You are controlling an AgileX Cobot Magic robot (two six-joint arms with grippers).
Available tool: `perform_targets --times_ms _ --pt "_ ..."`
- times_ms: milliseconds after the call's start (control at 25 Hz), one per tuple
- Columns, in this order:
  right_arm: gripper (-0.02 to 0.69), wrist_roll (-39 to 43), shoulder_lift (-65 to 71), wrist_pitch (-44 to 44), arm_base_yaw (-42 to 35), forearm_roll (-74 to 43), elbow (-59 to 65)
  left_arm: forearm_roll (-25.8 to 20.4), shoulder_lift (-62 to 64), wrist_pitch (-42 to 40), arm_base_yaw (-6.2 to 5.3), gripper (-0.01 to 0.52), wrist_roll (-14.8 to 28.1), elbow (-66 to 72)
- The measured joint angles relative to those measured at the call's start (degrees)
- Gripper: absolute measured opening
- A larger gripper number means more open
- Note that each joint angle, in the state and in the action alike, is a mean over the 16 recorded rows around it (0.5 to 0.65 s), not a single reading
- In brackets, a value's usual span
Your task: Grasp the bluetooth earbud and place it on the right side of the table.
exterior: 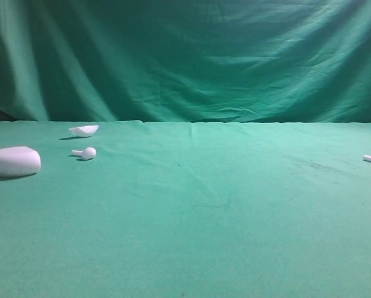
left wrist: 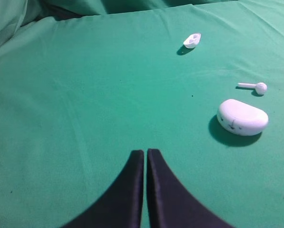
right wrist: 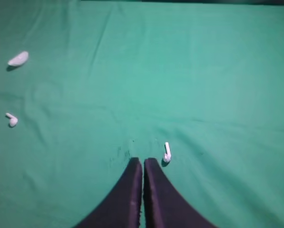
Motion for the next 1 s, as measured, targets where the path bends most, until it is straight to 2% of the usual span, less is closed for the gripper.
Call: perform_targets --times_ms 440,720,1000 --pt "0.0 -1.5 -25.2 -1.4 0.0 9.0 8.6 0.0 0.0 0.0 0.0 0.0 0.0 0.0" --pt "0.0 -5.6 -31.8 -2.5 0.0 14.9 10.1 0.0 0.0 0.0 0.0 0.0 0.0 0.0" --pt "0.0 -10.4 -36.1 -8.4 -1.1 11.5 15.1 0.0 0.0 0.0 0.0 0.0 0.0 0.0"
